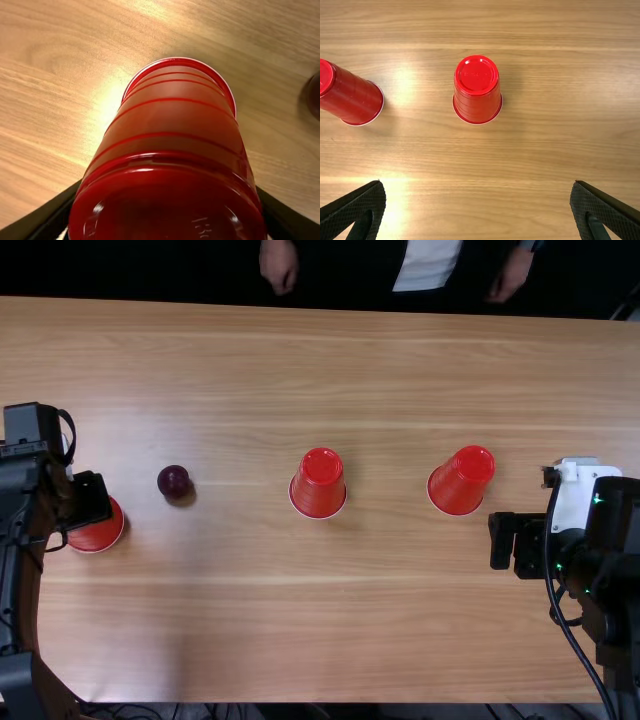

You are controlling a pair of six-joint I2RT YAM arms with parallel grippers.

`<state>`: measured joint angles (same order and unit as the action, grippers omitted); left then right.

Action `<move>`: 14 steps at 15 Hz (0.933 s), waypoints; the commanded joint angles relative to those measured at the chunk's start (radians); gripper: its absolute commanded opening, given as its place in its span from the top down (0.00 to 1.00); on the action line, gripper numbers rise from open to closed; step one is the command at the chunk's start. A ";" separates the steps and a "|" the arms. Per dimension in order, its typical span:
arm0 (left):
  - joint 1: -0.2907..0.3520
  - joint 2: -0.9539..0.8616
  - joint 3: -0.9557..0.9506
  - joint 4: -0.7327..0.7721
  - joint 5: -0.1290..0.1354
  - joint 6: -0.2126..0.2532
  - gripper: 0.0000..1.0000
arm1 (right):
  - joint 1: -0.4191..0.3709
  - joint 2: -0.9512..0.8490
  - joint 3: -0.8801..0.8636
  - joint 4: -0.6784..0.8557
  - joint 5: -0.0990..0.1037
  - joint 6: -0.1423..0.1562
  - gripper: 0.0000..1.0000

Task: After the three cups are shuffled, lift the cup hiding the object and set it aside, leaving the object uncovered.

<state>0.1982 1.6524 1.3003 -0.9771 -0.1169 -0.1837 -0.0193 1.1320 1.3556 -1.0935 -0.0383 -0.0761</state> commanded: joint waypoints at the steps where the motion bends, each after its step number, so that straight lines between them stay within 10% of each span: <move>1: 0.003 0.015 -0.009 0.000 -0.001 0.001 0.00 | 0.016 -0.014 0.020 -0.001 -0.008 0.004 0.00; 14: -0.039 -0.405 0.028 -0.004 0.016 0.003 0.00 | 0.024 -0.032 0.013 0.005 -0.008 0.002 0.00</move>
<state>0.1730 1.2633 1.3022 -0.9813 -0.1154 -0.1841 -0.0128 1.1278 1.3556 -1.0908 -0.0406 -0.0761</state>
